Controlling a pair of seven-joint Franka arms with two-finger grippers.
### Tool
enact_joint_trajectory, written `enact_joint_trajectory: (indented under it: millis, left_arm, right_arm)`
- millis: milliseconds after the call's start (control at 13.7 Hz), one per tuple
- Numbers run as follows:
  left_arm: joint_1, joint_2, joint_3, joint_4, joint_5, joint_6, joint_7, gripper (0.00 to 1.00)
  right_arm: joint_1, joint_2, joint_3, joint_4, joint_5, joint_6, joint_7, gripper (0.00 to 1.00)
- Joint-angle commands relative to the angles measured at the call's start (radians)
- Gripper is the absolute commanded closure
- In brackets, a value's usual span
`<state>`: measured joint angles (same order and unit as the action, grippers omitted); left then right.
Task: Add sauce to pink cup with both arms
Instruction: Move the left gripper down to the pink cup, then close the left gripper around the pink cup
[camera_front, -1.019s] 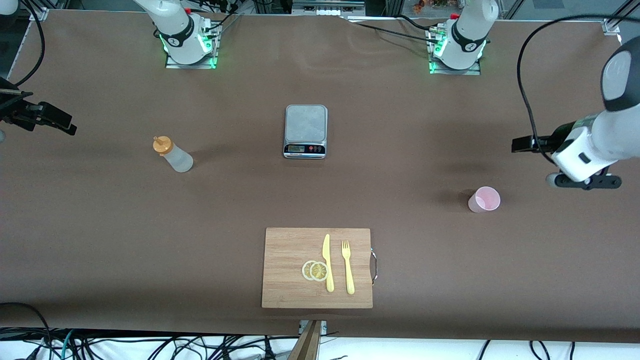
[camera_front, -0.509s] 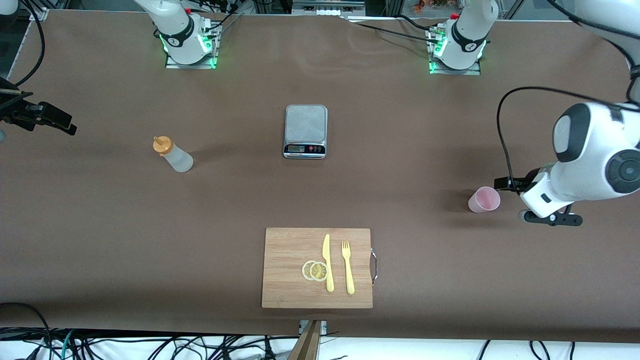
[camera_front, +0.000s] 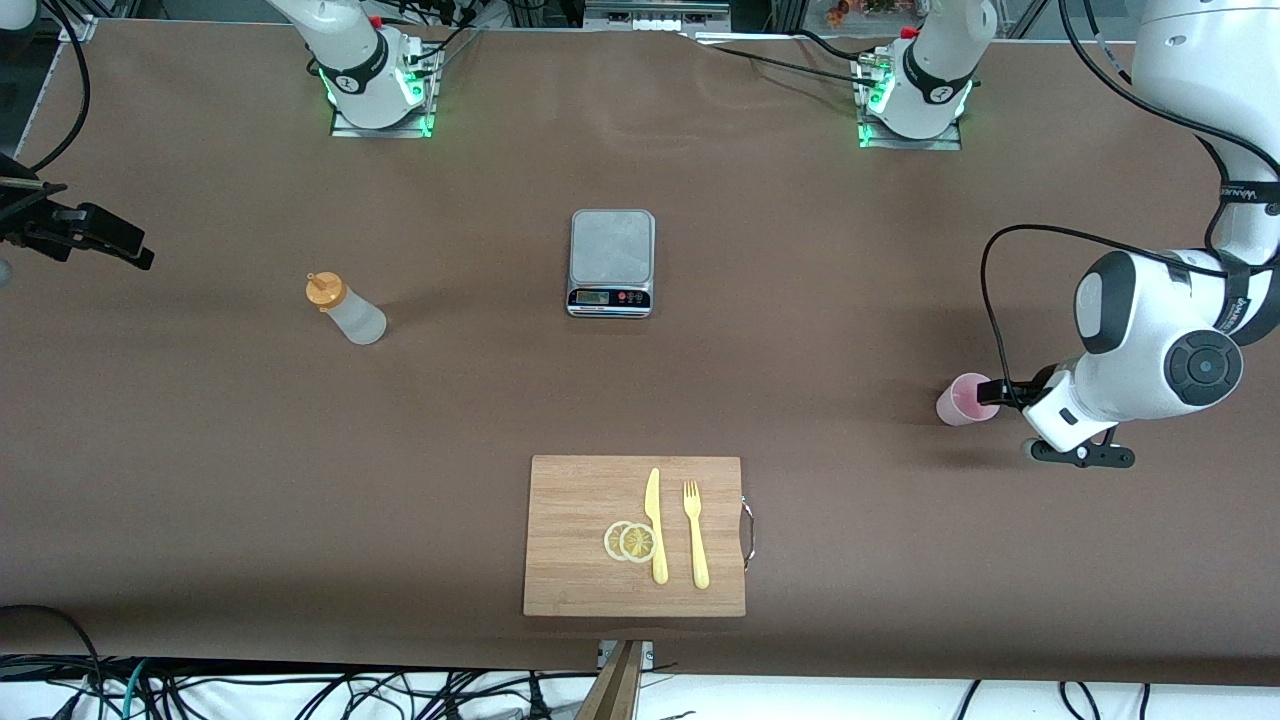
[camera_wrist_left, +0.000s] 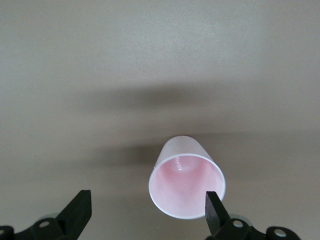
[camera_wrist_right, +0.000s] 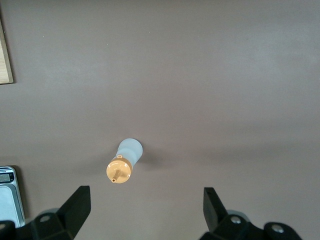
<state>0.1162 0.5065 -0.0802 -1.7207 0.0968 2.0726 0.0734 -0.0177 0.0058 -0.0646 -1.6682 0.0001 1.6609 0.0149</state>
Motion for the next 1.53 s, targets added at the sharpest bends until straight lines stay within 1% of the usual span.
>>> enact_joint_trajectory:
  millis: [0, 218, 437, 582, 728, 873, 946, 1165, 1237, 1456]
  left_arm:
    - [0.016, -0.011, 0.010, -0.063, 0.015, 0.082, 0.060, 0.01]
    - [0.016, 0.007, 0.010, -0.076, 0.015, 0.124, 0.062, 0.06]
    - [0.011, 0.014, 0.010, -0.082, 0.015, 0.127, 0.062, 0.08]
    - [0.007, 0.018, 0.010, -0.085, 0.015, 0.129, 0.063, 0.12]
    - [0.002, 0.021, 0.010, -0.089, 0.015, 0.129, 0.065, 0.23]
    - [-0.001, 0.026, 0.010, -0.089, 0.015, 0.129, 0.065, 0.39]
    - [-0.003, 0.026, 0.010, -0.089, 0.015, 0.129, 0.065, 0.50]
    - [-0.004, 0.027, 0.010, -0.088, 0.008, 0.129, 0.065, 0.90]
    - [-0.004, 0.029, 0.010, -0.088, 0.003, 0.129, 0.065, 1.00]
    - [-0.006, 0.026, 0.008, -0.073, -0.002, 0.118, 0.054, 1.00]
  right_arm:
    - [-0.010, -0.023, 0.011, -0.016, 0.001, -0.007, 0.008, 0.00]
    - [-0.010, -0.023, 0.011, -0.016, 0.001, -0.007, 0.008, 0.00]
    - [-0.010, -0.023, 0.011, -0.016, 0.001, -0.007, 0.008, 0.00]
    - [-0.010, -0.023, 0.011, -0.016, 0.001, -0.007, 0.008, 0.00]
    - [-0.010, -0.023, 0.011, -0.016, 0.001, -0.007, 0.008, 0.00]
    - [-0.010, -0.023, 0.011, -0.016, 0.001, -0.007, 0.008, 0.00]
    - [-0.010, -0.023, 0.011, -0.016, 0.001, -0.009, 0.008, 0.00]
    - [-0.010, -0.023, 0.011, -0.016, 0.001, -0.009, 0.008, 0.00]
    - [-0.010, -0.023, 0.011, -0.016, 0.001, -0.009, 0.008, 0.00]
    - [-0.010, -0.023, 0.011, -0.016, 0.001, -0.009, 0.008, 0.00]
